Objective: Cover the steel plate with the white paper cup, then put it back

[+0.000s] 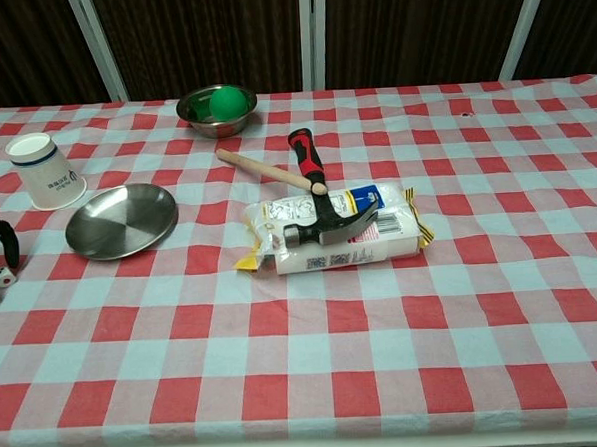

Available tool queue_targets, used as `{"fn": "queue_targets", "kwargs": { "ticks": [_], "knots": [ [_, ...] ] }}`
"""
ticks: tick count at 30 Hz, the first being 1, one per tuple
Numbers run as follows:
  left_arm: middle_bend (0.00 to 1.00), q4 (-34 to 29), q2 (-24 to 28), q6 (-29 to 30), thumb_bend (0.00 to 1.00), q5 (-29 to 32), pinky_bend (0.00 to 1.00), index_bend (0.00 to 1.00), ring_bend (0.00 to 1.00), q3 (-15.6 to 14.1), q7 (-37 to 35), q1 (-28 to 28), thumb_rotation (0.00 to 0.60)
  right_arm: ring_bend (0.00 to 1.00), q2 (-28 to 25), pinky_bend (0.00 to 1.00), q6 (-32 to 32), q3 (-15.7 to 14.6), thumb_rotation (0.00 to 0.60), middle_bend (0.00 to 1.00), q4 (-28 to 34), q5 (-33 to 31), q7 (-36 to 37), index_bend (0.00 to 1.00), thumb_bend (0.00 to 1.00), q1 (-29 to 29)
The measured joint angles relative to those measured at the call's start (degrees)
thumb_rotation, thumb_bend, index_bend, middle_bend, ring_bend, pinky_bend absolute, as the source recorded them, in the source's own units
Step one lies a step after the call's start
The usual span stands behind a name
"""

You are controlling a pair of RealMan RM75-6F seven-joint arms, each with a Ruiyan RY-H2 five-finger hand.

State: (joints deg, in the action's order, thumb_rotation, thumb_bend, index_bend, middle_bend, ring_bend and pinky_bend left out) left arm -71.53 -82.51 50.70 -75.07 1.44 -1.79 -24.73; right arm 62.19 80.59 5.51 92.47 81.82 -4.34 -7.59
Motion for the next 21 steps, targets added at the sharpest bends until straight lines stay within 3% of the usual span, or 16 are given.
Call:
{"fn": "queue_targets", "kwargs": {
  "ticks": [11, 21],
  "knots": [
    [0.85, 1.5, -0.9, 0.3, 0.40, 0.8, 0.87, 0.50, 0.82, 0.0, 1.6, -0.3, 0.600, 0.03, 0.0, 0.20, 0.4, -0.2, 0.600, 0.22, -0.2, 0.1, 0.6, 0.07, 0.14, 0.3],
    [0.85, -0.9, -0.3, 1.7, 0.40, 0.6, 0.87, 0.53, 0.82, 1.1, 0.2, -0.5, 0.600, 0.03, 0.0, 0.20, 0.6, -0.3, 0.600, 0.22, -0.3, 0.5, 0.7, 0.07, 0.14, 0.4]
  ]
}}
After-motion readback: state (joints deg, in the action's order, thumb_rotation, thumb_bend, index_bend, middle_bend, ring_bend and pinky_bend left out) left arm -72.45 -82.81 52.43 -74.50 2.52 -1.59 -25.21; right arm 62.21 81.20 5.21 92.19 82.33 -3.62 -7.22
